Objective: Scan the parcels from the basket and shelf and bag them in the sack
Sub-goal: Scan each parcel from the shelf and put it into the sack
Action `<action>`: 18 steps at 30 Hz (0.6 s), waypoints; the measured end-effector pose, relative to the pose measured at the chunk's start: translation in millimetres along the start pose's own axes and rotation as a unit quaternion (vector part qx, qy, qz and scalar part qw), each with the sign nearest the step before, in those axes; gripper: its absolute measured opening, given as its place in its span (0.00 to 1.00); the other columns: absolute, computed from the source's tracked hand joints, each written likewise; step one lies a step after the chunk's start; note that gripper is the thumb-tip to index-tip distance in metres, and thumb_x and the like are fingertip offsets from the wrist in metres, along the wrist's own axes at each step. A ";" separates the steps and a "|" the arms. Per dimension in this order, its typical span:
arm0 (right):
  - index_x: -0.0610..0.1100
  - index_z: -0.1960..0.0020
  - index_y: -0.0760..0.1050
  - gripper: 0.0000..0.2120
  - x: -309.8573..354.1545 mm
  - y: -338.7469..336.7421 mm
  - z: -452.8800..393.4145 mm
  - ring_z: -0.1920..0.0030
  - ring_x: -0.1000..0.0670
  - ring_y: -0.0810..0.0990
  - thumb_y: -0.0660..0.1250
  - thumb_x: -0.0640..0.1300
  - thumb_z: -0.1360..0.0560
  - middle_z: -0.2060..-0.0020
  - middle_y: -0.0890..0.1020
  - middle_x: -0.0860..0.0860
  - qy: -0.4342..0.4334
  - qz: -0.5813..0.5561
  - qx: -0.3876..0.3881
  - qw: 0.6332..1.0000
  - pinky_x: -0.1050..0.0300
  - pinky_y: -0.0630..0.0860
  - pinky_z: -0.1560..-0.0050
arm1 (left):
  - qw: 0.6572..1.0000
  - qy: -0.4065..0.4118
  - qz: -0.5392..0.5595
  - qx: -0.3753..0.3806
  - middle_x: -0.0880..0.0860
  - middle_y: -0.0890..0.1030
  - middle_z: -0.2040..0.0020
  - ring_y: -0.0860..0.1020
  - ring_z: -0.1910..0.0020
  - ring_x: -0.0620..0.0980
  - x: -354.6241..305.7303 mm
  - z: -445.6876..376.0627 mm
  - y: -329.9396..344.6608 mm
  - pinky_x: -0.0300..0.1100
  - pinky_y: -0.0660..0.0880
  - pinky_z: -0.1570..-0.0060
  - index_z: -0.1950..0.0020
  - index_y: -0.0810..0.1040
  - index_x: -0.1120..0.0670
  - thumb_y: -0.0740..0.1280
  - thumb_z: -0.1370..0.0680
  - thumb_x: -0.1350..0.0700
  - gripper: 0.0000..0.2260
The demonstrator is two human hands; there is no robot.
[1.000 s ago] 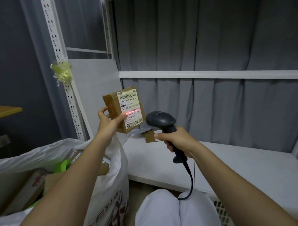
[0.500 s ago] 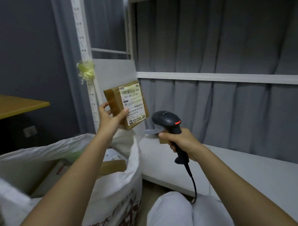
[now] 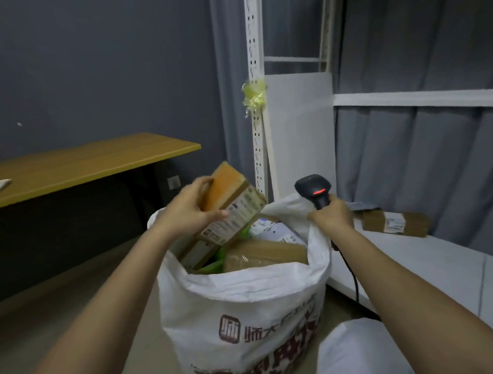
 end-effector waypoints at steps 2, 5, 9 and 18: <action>0.44 0.48 0.73 0.12 -0.5 6.6 -1.9 0.56 0.44 0.77 0.69 0.36 0.29 0.55 0.79 0.45 -0.007 -0.033 0.019 0.999 0.52 0.73 0.54 | 0.991 0.004 -0.136 0.022 0.53 0.65 0.28 0.67 0.32 0.56 5.7 -8.7 23.9 0.55 0.71 0.36 0.24 0.58 0.45 0.72 0.28 0.43 0.36; 0.45 0.49 0.74 0.11 3.1 10.6 0.9 0.55 0.45 0.78 0.70 0.35 0.29 0.60 0.78 0.50 -0.048 -0.039 0.049 0.997 0.51 0.75 0.52 | 0.936 0.028 -0.348 -0.049 0.55 0.65 0.29 0.65 0.33 0.59 6.4 -28.1 41.7 0.55 0.66 0.35 0.26 0.59 0.47 0.70 0.28 0.42 0.35; 0.43 0.48 0.77 0.11 -3.6 5.4 -1.3 0.54 0.45 0.78 0.71 0.35 0.29 0.58 0.80 0.48 -0.048 -0.063 0.056 0.995 0.54 0.73 0.54 | 0.923 -0.026 -0.383 -0.001 0.58 0.64 0.30 0.66 0.34 0.62 40.8 -48.6 67.6 0.56 0.68 0.39 0.24 0.53 0.48 0.71 0.29 0.45 0.39; 0.43 0.47 0.77 0.12 -19.5 21.0 -5.5 0.60 0.53 0.76 0.71 0.35 0.29 0.59 0.78 0.50 0.004 -0.155 0.052 0.987 0.61 0.70 0.62 | 0.970 -0.094 -0.172 0.143 0.54 0.44 0.20 0.45 0.22 0.58 90.1 -37.7 126.3 0.53 0.48 0.24 0.21 0.50 0.48 0.58 0.19 0.46 0.29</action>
Point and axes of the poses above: each hand's wrist, its own z-axis away from the middle knuckle, its own y-axis out of the palm, x = y × z, the point moved 8 cm from there along -z, towards the middle knuckle
